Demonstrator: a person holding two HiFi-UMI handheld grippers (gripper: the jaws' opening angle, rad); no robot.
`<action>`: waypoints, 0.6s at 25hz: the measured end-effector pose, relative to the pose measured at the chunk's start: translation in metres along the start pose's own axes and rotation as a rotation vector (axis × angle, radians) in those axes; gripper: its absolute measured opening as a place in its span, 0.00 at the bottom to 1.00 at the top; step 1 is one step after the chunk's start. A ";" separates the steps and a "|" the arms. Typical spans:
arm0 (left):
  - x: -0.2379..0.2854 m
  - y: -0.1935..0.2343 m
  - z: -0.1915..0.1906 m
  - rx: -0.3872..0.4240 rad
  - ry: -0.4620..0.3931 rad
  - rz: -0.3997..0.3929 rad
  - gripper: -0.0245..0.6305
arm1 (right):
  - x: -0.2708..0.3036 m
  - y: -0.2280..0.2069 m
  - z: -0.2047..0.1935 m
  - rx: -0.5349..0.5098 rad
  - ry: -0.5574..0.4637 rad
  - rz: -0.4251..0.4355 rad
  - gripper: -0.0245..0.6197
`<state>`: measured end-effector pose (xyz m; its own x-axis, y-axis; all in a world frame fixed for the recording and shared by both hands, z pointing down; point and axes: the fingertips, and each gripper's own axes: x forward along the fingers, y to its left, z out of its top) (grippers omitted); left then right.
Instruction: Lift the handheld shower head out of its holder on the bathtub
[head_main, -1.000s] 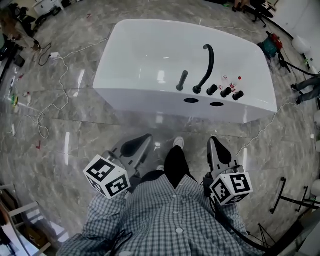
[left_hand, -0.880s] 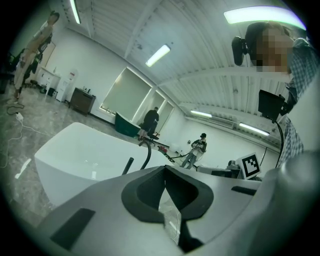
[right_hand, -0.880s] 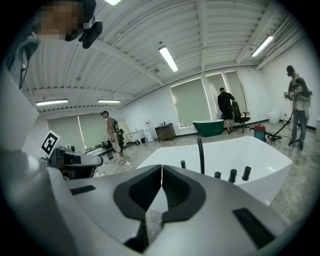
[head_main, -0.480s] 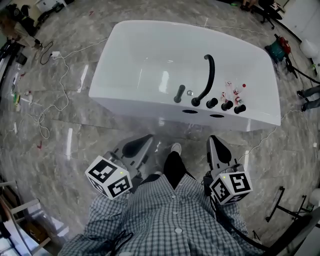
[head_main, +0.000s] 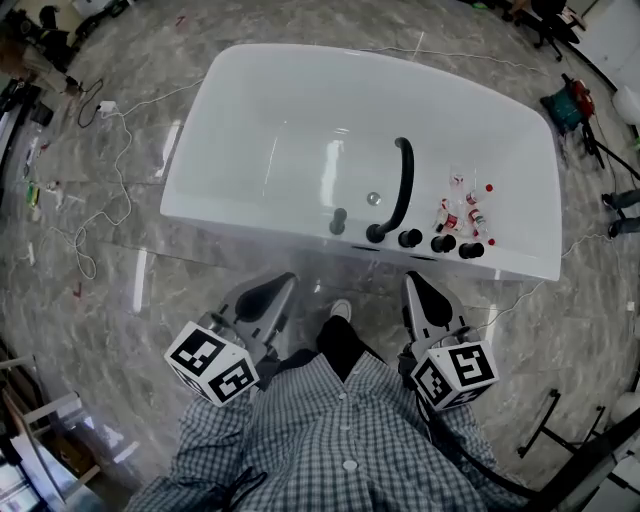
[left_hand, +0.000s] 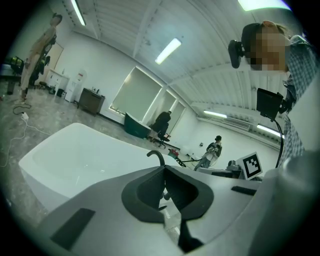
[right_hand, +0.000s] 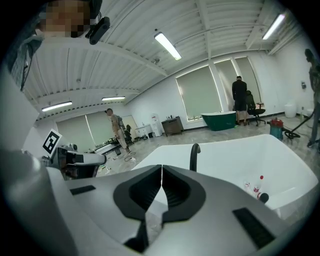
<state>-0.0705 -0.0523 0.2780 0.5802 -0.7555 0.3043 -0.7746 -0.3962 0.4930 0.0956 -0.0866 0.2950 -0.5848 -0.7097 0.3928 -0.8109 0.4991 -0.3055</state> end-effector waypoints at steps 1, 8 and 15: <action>0.007 0.000 0.002 0.001 0.000 0.004 0.05 | 0.003 -0.008 0.002 0.007 0.003 0.000 0.06; 0.042 0.005 0.005 0.034 0.048 0.011 0.05 | 0.019 -0.035 0.002 -0.004 0.025 0.008 0.07; 0.061 0.026 0.007 0.064 0.086 -0.011 0.05 | 0.036 -0.037 0.003 0.044 0.014 -0.032 0.07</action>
<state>-0.0573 -0.1119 0.3039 0.6058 -0.7045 0.3697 -0.7811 -0.4384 0.4446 0.1050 -0.1321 0.3178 -0.5588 -0.7178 0.4153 -0.8279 0.4534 -0.3301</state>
